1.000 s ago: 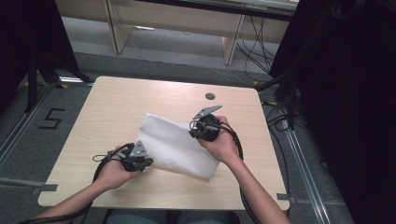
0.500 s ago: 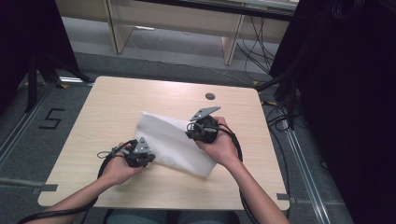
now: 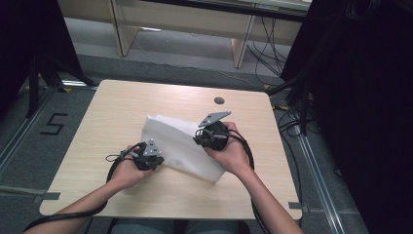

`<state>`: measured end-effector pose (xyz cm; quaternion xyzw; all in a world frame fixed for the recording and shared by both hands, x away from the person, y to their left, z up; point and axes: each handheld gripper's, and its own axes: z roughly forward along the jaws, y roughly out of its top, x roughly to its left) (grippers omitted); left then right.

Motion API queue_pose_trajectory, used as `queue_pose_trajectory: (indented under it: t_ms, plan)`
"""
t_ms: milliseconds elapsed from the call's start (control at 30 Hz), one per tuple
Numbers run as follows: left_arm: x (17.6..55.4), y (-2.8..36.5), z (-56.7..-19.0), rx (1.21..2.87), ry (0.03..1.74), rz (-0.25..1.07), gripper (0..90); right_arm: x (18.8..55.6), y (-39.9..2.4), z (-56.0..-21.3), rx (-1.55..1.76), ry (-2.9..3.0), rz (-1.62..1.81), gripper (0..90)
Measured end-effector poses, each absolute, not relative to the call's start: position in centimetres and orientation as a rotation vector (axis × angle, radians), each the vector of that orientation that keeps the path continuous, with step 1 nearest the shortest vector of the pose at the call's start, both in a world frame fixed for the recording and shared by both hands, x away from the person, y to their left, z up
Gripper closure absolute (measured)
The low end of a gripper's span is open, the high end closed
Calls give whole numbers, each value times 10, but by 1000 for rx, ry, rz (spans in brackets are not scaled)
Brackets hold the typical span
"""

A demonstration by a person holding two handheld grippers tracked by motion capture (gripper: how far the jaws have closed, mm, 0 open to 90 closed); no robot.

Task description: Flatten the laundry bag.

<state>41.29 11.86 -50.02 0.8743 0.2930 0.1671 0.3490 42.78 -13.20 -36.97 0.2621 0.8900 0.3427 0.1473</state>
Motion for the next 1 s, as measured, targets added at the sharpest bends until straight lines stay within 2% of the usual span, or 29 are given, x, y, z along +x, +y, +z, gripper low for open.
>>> queue_pose_trajectory:
  t_ms: [300,467,567,900,1000]
  plan:
    - [414,122,-500,2281,740,455,865,416,-126,-369,732,2593,992,900]
    - [410,127,-496,2280,754,420,854,409,-121,-371,698,2597,1001,900]
    - [402,138,-491,2287,732,429,853,405,-118,-374,679,2598,1007,900]
    - [369,189,-474,2198,837,425,831,396,-111,-381,652,2642,991,900]
    - [363,207,-475,2221,857,439,829,393,-109,-382,661,2654,986,900]
